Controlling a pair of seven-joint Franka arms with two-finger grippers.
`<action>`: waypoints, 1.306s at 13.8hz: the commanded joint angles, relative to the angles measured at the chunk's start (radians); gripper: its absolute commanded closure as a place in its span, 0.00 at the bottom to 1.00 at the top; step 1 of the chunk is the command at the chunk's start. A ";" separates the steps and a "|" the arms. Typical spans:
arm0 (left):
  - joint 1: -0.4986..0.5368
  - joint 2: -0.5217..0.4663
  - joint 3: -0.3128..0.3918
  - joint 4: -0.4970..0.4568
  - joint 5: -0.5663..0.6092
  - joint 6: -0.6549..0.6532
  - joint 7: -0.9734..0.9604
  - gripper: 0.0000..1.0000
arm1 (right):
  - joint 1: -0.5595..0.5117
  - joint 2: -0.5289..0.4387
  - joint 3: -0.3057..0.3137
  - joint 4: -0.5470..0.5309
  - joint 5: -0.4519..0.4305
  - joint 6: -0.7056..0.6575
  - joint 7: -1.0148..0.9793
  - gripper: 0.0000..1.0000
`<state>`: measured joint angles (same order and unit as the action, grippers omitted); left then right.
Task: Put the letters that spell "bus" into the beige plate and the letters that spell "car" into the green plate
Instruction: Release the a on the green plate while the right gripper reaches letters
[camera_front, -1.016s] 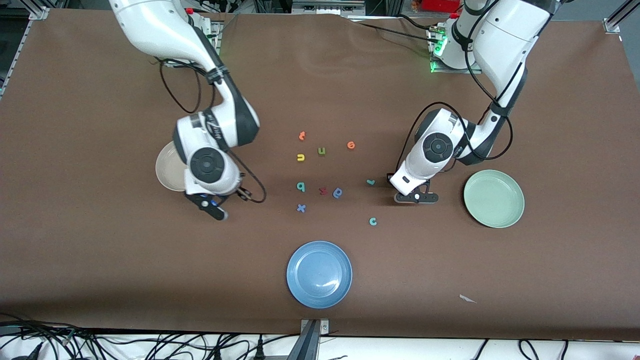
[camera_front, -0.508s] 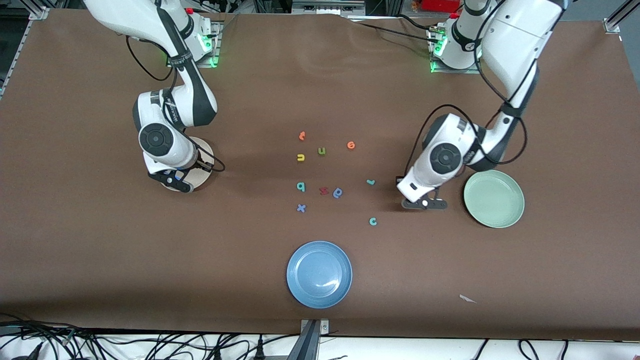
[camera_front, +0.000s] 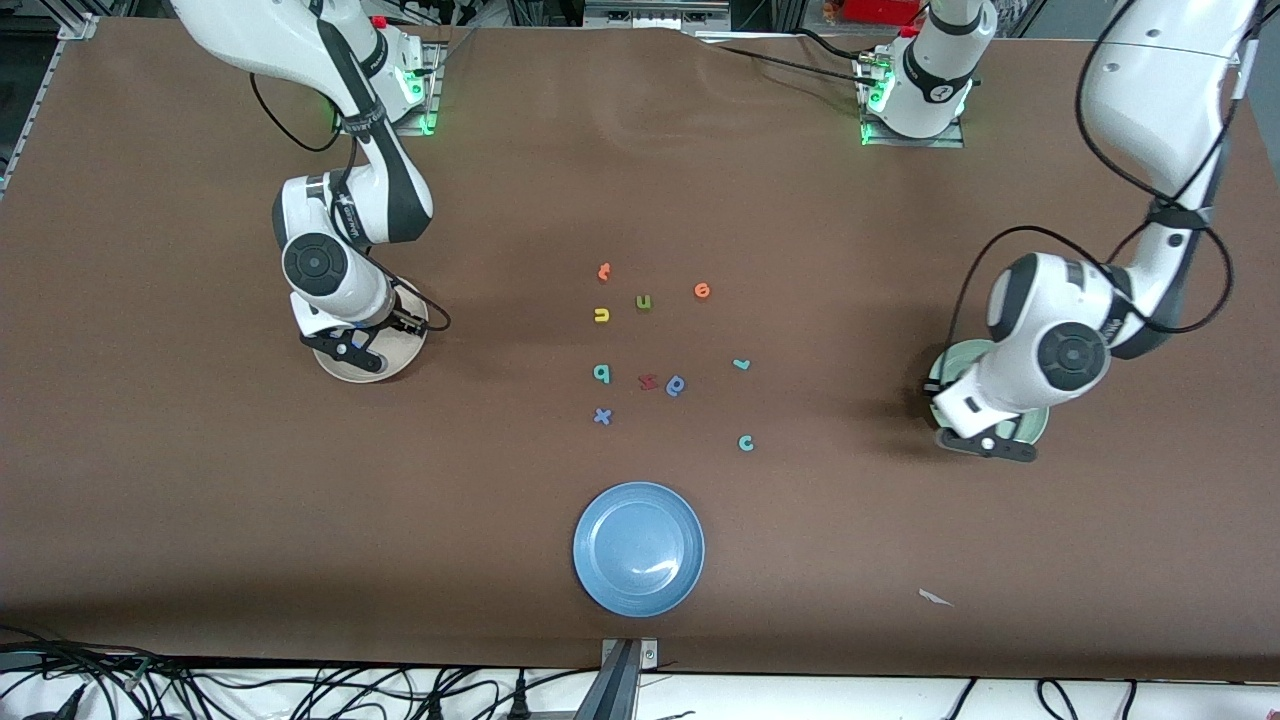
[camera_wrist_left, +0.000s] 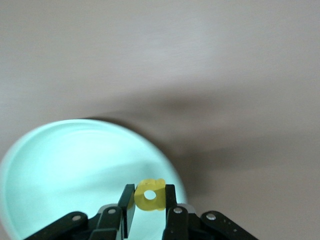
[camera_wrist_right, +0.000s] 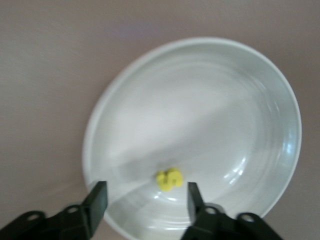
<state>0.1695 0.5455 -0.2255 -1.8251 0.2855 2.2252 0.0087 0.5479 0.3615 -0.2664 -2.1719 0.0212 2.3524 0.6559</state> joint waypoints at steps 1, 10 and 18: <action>0.050 -0.010 -0.015 -0.017 0.087 -0.005 0.077 0.92 | 0.012 -0.003 0.064 0.093 0.005 -0.039 0.056 0.01; 0.024 -0.009 -0.130 0.023 0.016 -0.045 -0.055 0.00 | 0.115 0.368 0.211 0.610 0.088 -0.030 -0.105 0.03; -0.217 0.050 -0.173 0.018 -0.080 0.085 -0.493 0.00 | 0.168 0.454 0.211 0.641 0.100 0.061 -0.059 0.28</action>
<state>-0.0237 0.5738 -0.4054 -1.8150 0.2280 2.2764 -0.4331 0.7034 0.7936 -0.0496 -1.5608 0.1083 2.4101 0.5846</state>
